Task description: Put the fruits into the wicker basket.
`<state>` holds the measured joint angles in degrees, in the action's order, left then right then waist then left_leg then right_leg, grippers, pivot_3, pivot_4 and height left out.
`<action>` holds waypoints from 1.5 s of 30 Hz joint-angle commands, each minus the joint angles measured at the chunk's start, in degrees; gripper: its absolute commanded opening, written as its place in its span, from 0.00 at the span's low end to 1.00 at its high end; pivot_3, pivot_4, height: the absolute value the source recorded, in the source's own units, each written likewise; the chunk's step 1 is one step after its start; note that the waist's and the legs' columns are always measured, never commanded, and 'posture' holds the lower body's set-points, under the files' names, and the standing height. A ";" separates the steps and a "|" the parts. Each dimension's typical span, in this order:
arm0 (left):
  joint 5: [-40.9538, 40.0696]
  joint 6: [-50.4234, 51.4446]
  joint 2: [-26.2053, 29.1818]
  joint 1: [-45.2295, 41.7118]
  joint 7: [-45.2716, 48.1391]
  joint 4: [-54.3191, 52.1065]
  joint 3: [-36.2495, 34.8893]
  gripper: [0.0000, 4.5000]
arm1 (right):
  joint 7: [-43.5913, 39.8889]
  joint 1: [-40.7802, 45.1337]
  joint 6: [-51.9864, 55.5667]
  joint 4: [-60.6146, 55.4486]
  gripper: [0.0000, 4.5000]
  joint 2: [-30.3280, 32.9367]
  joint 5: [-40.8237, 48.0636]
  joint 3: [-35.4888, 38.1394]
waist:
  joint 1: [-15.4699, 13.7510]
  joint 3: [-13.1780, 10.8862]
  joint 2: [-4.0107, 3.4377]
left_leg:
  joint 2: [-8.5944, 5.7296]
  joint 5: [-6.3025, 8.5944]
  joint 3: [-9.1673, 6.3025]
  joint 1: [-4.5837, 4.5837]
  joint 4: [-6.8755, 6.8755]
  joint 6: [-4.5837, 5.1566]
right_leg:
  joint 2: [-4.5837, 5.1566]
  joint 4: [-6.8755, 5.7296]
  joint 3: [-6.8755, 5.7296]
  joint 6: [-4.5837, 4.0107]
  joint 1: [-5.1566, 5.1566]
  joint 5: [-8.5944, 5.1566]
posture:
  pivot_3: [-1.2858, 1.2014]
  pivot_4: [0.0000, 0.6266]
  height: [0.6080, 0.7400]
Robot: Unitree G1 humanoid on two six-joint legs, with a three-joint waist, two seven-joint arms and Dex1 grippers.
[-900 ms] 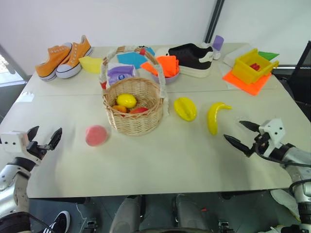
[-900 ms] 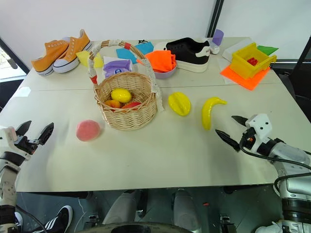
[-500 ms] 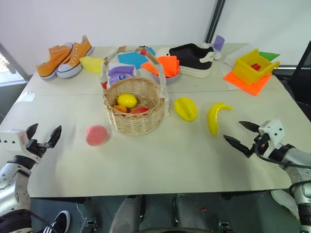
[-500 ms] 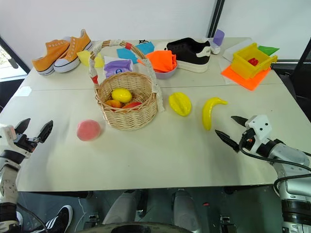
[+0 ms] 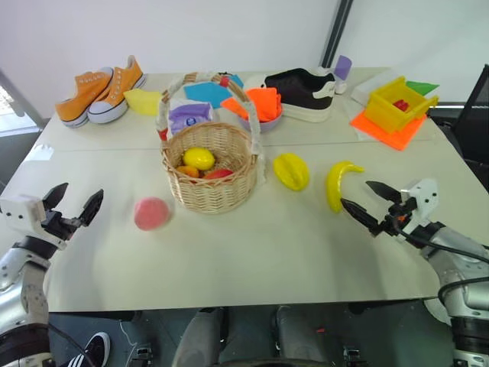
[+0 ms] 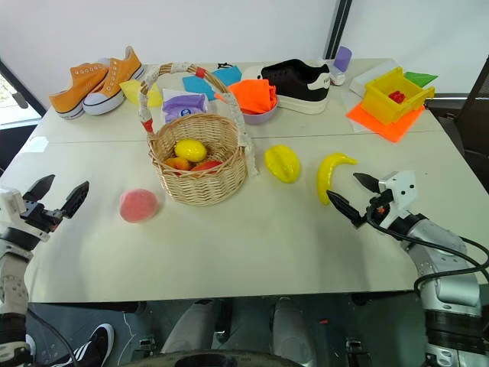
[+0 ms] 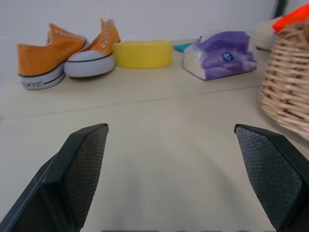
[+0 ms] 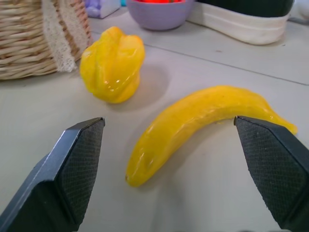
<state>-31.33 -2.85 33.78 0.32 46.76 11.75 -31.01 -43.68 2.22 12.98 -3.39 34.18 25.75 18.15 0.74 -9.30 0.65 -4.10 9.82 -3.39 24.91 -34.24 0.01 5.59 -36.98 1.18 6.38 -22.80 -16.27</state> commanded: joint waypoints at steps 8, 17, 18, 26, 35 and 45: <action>-9.38 8.72 4.88 8.62 14.76 -20.56 3.02 1.00 | 18.61 1.27 4.81 -14.29 0.99 -7.99 -6.02 -3.33 | 0.04 0.02 -0.03 | 0.02 0.01 0.01 0.01 0.08 -0.01 | 0.00 0.04 0.05 -0.03 -0.04 -0.02 | 0.52 0.24 1.00; -9.66 12.53 5.91 8.40 16.22 -28.94 6.77 1.00 | 34.38 8.93 38.70 -27.90 0.99 -10.50 -5.62 -7.25 | -0.02 0.02 -0.09 | 0.02 0.07 0.05 0.03 0.09 -0.11 | 0.00 0.04 0.07 -0.14 -0.34 -0.08 | 0.52 0.24 1.00; -8.84 11.60 5.39 7.97 16.17 -28.49 7.21 1.00 | 35.61 10.28 42.66 -28.39 0.99 -10.65 -5.74 -7.75 | -0.02 0.02 -0.09 | 0.02 0.06 0.05 0.03 0.09 -0.10 | -0.01 0.04 0.06 -0.14 -0.35 -0.08 | 0.52 0.24 1.00; -7.33 10.47 3.07 7.28 14.44 -29.22 8.86 1.00 | 39.17 15.66 54.23 -24.11 0.99 -11.24 -7.99 -8.54 | -0.03 0.01 -0.08 | 0.01 -0.01 0.05 0.16 0.09 0.01 | -0.01 0.04 0.05 -0.13 -0.34 -0.07 | 0.52 0.24 1.00; -5.91 9.06 1.91 7.24 12.61 -29.22 9.02 1.00 | 40.59 17.29 48.96 -13.48 0.99 -13.10 -12.19 -10.21 | 0.02 0.01 -0.08 | 0.01 -0.02 0.05 0.20 0.09 0.03 | -0.03 0.01 0.02 -0.12 -0.32 -0.07 | 0.52 0.24 1.00; -5.65 8.45 2.04 6.88 11.54 -28.33 8.65 1.00 | 40.17 16.98 45.58 -12.22 0.18 -11.45 -14.15 -7.28 | -0.09 0.01 -0.08 | 0.01 -0.02 0.06 0.20 0.09 0.03 | -0.04 0.01 0.00 -0.11 -0.30 -0.06 | 0.52 0.24 1.00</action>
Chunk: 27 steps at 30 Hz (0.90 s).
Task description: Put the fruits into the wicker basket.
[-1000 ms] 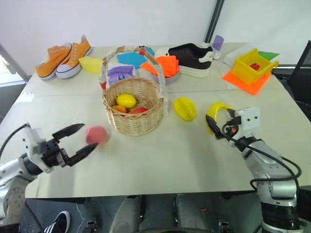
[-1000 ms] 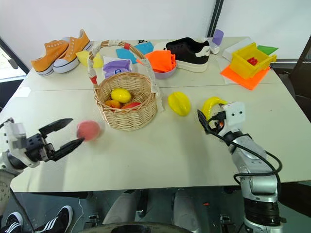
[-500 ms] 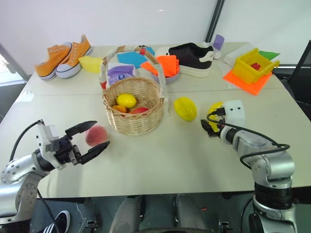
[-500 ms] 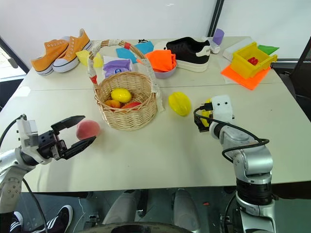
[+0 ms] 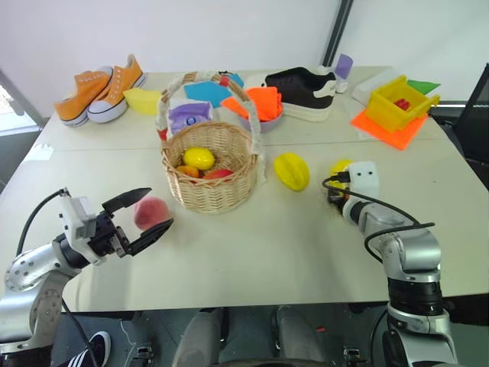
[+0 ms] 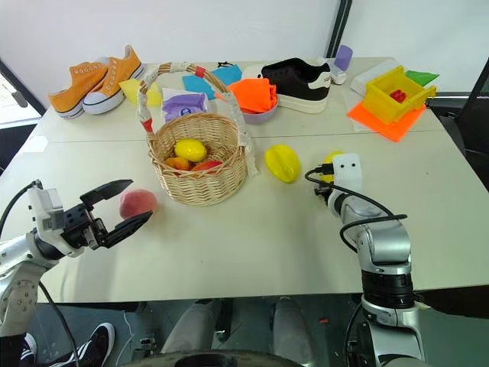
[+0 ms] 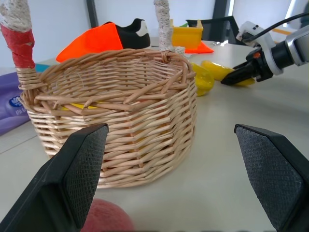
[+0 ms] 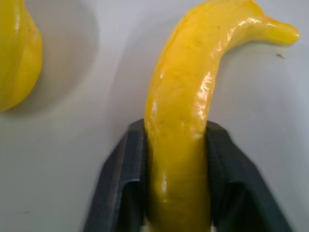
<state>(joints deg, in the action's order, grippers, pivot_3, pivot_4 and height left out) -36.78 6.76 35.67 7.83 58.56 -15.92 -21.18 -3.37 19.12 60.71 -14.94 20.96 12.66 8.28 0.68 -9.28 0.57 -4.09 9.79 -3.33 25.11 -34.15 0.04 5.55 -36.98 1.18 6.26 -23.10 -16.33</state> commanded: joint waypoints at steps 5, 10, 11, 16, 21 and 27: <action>-0.24 -1.88 -0.40 -1.37 -0.92 1.07 -1.81 1.00 | -10.07 -1.15 -13.20 -4.91 0.18 5.54 2.07 3.04 | 0.05 -0.01 -0.02 | -0.01 0.00 0.00 0.02 0.00 0.00 | 0.00 0.00 -0.01 0.00 0.00 0.00 | 0.52 0.24 1.00; 0.70 -4.08 -0.60 -2.42 -1.70 4.67 -3.19 1.00 | -32.51 -6.48 -20.65 -12.04 0.18 11.74 16.18 8.21 | 0.08 -0.02 -0.02 | 0.04 -0.01 -0.01 0.02 0.00 0.01 | -0.04 -0.01 -0.05 0.03 0.01 0.01 | 0.52 0.24 1.00; 0.79 -4.53 -0.53 -2.56 -1.67 5.57 -3.50 1.00 | -36.65 -7.67 -21.41 -13.04 0.18 13.78 18.61 9.12 | -0.03 -0.03 0.00 | 0.03 -0.01 -0.01 0.02 0.00 0.02 | -0.03 0.00 -0.07 0.04 0.04 0.01 | 0.52 0.24 1.00; 1.30 -6.10 -0.15 -2.71 -0.88 8.34 -4.37 1.00 | -46.62 -10.88 -21.40 -16.49 0.18 20.38 26.27 10.46 | -0.06 -0.03 0.06 | 0.03 0.01 -0.03 0.00 -0.09 0.04 | 0.03 0.16 -0.11 0.02 0.22 0.00 | 0.52 0.24 1.00; 1.36 -6.77 -0.29 -2.38 -1.21 8.92 -4.56 1.00 | -49.58 -9.57 -20.98 -21.50 0.18 23.56 26.98 3.21 | 0.10 -0.04 0.06 | 0.09 0.04 -0.07 0.02 -0.03 0.00 | 0.03 0.33 -0.10 0.00 0.21 -0.01 | 0.52 0.24 1.00; 2.24 -8.91 -0.62 -3.38 -1.99 11.07 -4.94 1.00 | -48.04 3.92 -18.34 -20.30 0.18 19.38 26.75 -10.05 | 0.12 -0.04 0.06 | 0.09 0.04 -0.05 0.24 -0.03 0.01 | 0.05 0.37 -0.10 -0.03 -0.06 0.01 | 0.52 0.24 1.00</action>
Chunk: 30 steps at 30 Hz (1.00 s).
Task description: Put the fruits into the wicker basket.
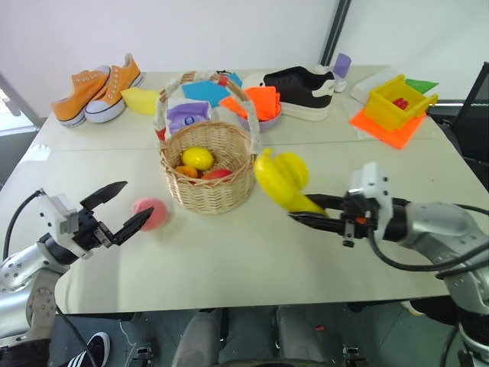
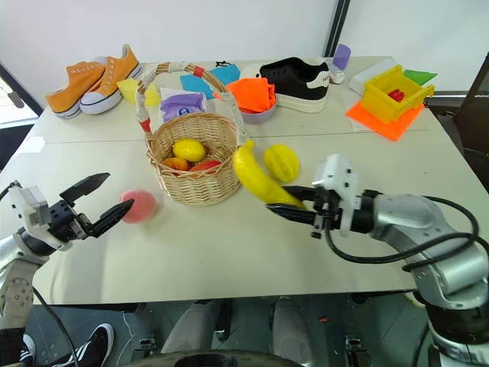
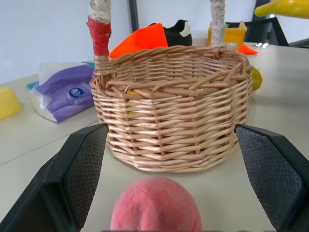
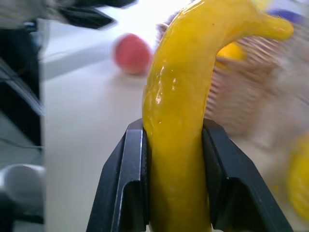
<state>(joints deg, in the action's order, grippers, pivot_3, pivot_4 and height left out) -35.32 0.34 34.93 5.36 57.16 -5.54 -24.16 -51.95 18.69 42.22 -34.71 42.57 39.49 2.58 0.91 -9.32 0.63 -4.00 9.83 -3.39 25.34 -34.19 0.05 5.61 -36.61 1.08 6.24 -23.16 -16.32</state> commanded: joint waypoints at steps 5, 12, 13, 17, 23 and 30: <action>1.36 -4.58 -0.09 -2.47 -1.24 2.69 -2.25 1.00 | 6.25 16.63 0.95 9.37 0.18 -11.09 -8.17 -15.41 | -0.09 0.00 0.02 | 0.00 0.00 -0.01 0.01 0.01 0.00 | -0.01 0.06 -0.02 0.00 -0.12 0.01 | 0.52 0.24 1.00; -0.36 -3.22 -0.48 -1.73 -1.59 -0.94 -1.87 1.00 | 19.68 26.76 6.75 21.00 0.18 -26.90 -12.82 -16.66 | -0.11 0.02 0.05 | -0.05 0.01 -0.02 0.02 0.04 -0.01 | -0.03 0.00 -0.02 0.08 -0.28 0.11 | 0.52 0.24 1.00; -0.68 -2.92 -0.57 -1.39 -1.47 -1.52 -1.67 1.00 | 20.98 27.62 7.67 21.88 0.18 -28.22 -13.22 -16.57 | -0.02 0.02 0.05 | -0.07 0.01 -0.02 0.02 0.06 -0.01 | -0.02 -0.02 -0.01 0.13 -0.29 0.15 | 0.52 0.24 1.00; -1.09 -1.84 -0.68 -0.95 -1.80 -3.48 -1.17 1.00 | 23.15 29.24 8.11 24.49 0.18 -29.74 -15.83 -16.76 | -0.04 0.01 0.04 | -0.07 0.03 -0.02 0.00 0.06 -0.06 | -0.03 -0.11 -0.02 0.14 -0.32 0.15 | 0.52 0.24 1.00; -0.44 -1.90 -1.10 -1.30 -2.06 -3.58 0.04 1.00 | 24.44 30.32 9.16 26.82 0.48 -32.27 -15.66 -14.49 | 0.27 0.01 0.04 | -0.10 0.01 0.02 -0.01 0.05 -0.05 | -0.04 -0.29 0.00 0.15 -0.33 0.16 | 0.52 0.24 1.00; -0.56 -2.02 -1.00 -0.89 -1.90 -3.02 -0.08 1.00 | 22.92 27.57 9.24 22.08 0.99 -30.05 -14.59 -12.95 | 0.22 0.01 0.03 | -0.09 -0.01 0.02 -0.01 0.05 -0.04 | -0.04 -0.43 0.00 0.17 -0.40 0.17 | 0.52 0.24 1.00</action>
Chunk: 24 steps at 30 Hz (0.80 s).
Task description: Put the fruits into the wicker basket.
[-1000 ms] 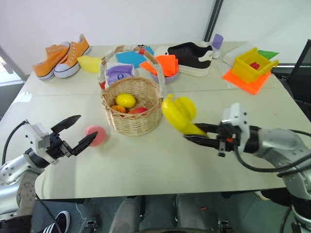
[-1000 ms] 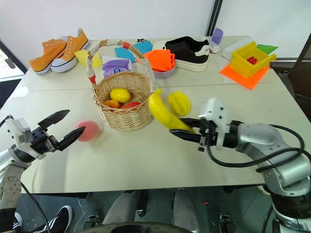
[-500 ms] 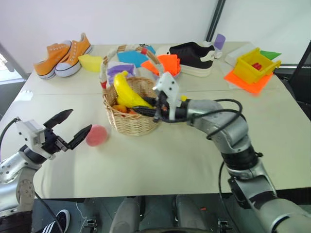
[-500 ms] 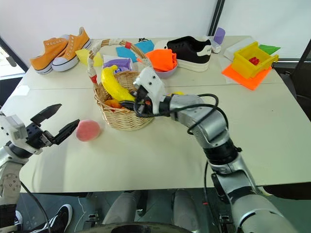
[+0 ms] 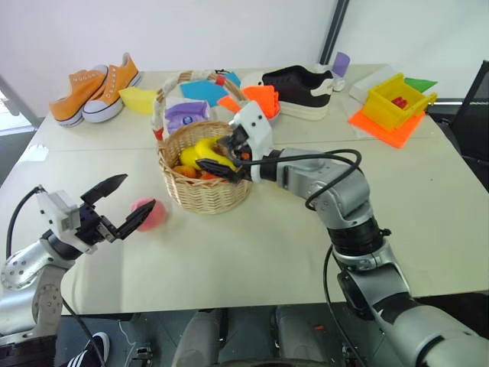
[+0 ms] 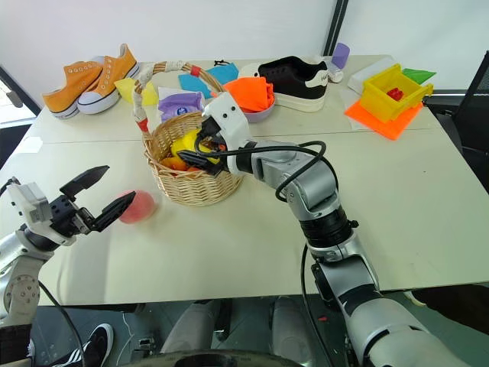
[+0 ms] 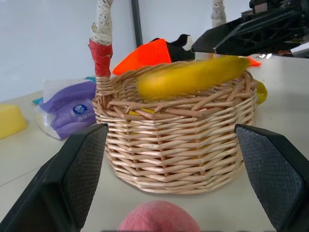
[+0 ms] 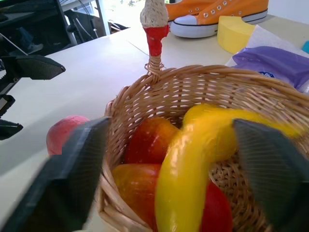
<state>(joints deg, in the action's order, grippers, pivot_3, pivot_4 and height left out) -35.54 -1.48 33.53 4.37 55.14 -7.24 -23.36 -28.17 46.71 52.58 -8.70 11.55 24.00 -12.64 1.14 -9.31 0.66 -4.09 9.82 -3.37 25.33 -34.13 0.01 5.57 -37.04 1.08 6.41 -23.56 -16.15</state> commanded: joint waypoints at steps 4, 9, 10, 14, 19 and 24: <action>-0.52 -0.16 0.33 0.43 -0.12 -1.59 -1.19 1.00 | -4.79 -6.01 -3.05 -10.75 0.99 5.21 4.92 8.17 | -0.53 0.00 0.00 | 0.00 0.00 -0.01 0.01 0.00 0.00 | 0.01 0.06 -0.02 -0.01 0.01 -0.01 | 0.52 0.24 1.00; -0.39 -0.21 0.20 -0.05 0.19 -1.19 -0.44 1.00 | -11.95 -19.69 -5.54 -21.88 0.99 16.96 7.62 12.84 | -0.56 0.01 0.02 | -0.02 0.01 0.00 0.03 -0.01 0.00 | 0.05 0.22 -0.03 -0.18 0.17 -0.10 | 0.52 0.24 1.00; -0.39 -0.24 0.25 -0.23 0.27 -0.99 -0.43 1.00 | -12.34 -22.32 -5.10 -23.13 0.99 18.63 8.41 14.02 | -0.54 0.01 0.02 | -0.02 0.01 0.00 0.03 -0.01 0.00 | 0.05 0.22 -0.02 -0.19 0.26 -0.11 | 0.52 0.24 1.00; -0.34 -0.29 0.46 -0.78 0.82 -0.36 -0.33 1.00 | -5.80 -30.86 -7.64 -21.91 0.99 24.49 -1.48 13.95 | -0.06 0.01 0.01 | 0.06 0.00 0.01 0.00 -0.01 0.01 | 0.01 0.17 0.01 -0.21 0.25 -0.12 | 0.52 0.24 1.00; -0.21 -0.13 0.71 -1.48 1.76 0.48 -0.14 1.00 | 5.27 -30.89 -5.35 -21.00 0.99 17.73 -4.82 14.49 | -0.16 0.01 0.01 | 0.06 0.00 0.02 0.01 -0.01 0.01 | 0.01 0.16 0.02 -0.21 0.22 -0.12 | 0.52 0.24 1.00; -2.16 3.09 1.44 -1.60 3.52 -2.18 1.15 1.00 | 14.07 -23.99 -3.24 -14.96 0.99 9.44 -8.65 12.37 | -0.23 0.00 0.00 | 0.05 -0.01 0.01 0.01 -0.03 0.02 | 0.01 0.13 0.01 -0.21 0.21 -0.12 | 0.52 0.24 1.00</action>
<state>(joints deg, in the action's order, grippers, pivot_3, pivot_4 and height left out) -35.89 0.40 33.82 2.57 57.62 -6.77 -22.46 -16.54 20.57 49.16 -24.62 21.31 16.91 -0.81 0.92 -9.31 0.65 -4.05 9.81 -3.35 25.34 -34.18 0.03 5.57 -36.90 1.10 6.20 -23.35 -16.27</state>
